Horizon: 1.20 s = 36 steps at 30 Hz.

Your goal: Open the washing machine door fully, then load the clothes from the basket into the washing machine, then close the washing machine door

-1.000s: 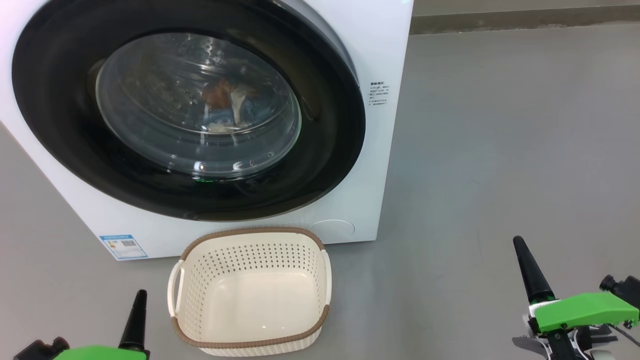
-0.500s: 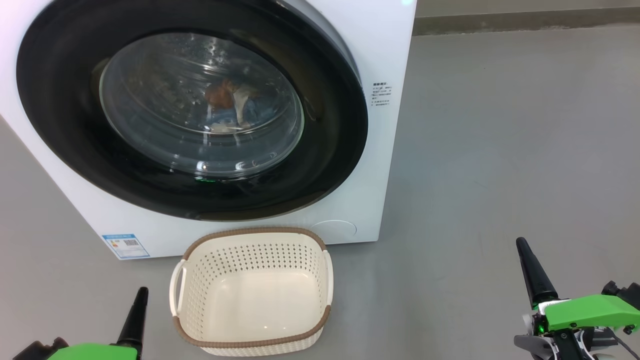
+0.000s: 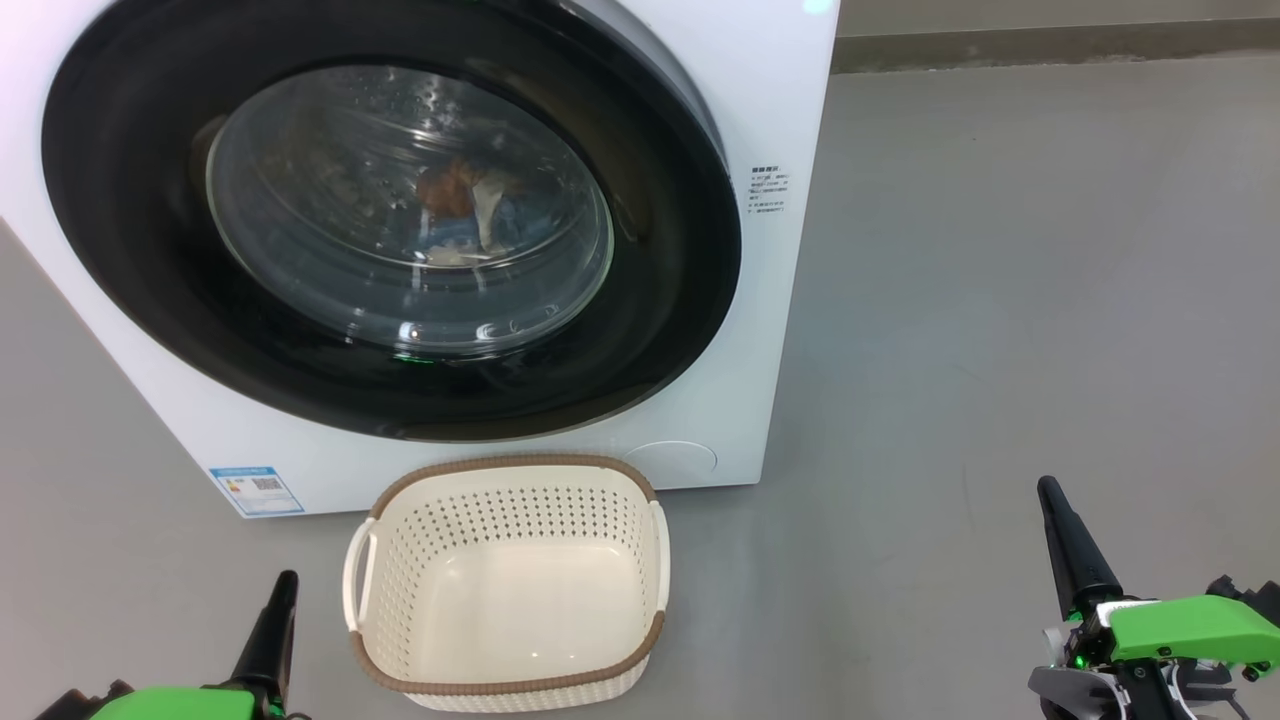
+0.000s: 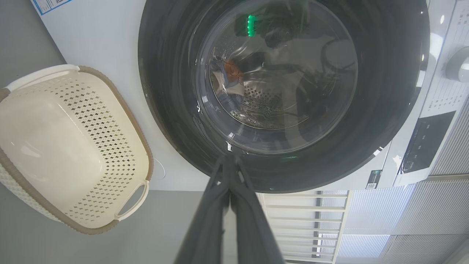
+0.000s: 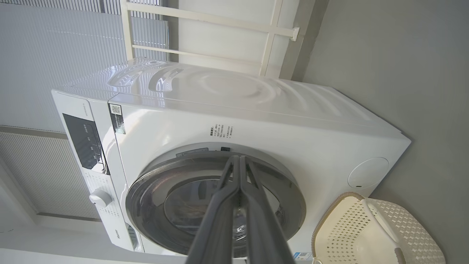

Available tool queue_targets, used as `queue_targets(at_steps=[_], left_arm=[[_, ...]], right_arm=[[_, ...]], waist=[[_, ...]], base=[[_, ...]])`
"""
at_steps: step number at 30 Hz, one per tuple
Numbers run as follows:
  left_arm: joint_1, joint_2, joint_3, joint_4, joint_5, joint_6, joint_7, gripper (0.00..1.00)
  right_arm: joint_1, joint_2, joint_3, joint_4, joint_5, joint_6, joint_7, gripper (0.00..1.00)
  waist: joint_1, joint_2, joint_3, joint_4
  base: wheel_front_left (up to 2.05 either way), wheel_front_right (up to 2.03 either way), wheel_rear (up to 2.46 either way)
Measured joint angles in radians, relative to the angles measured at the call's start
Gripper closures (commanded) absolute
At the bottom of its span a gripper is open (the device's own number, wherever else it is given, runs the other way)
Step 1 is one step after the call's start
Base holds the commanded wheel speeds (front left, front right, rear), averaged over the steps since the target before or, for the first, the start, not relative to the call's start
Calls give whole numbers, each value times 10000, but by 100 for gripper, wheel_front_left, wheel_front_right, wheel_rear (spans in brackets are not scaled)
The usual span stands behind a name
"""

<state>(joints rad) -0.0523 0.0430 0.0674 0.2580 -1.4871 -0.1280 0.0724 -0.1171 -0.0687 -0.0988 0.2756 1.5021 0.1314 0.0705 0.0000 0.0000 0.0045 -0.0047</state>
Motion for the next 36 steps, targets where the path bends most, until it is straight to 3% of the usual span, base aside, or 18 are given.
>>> queue_targets(at_steps=[11,36], left_arm=[[-142,-50,98,40,-1097,0,347,100],[-143,-56,115,56,-1127,0,347,100]], right_arm=[[194,130,-249,-13,961,-23,305,100],[195,169,-322,-15,1058,-23,337,100]], waist=[[1,0,-15,46],[1,0,-15,47]], base=[[0,0,0],[0,0,0]])
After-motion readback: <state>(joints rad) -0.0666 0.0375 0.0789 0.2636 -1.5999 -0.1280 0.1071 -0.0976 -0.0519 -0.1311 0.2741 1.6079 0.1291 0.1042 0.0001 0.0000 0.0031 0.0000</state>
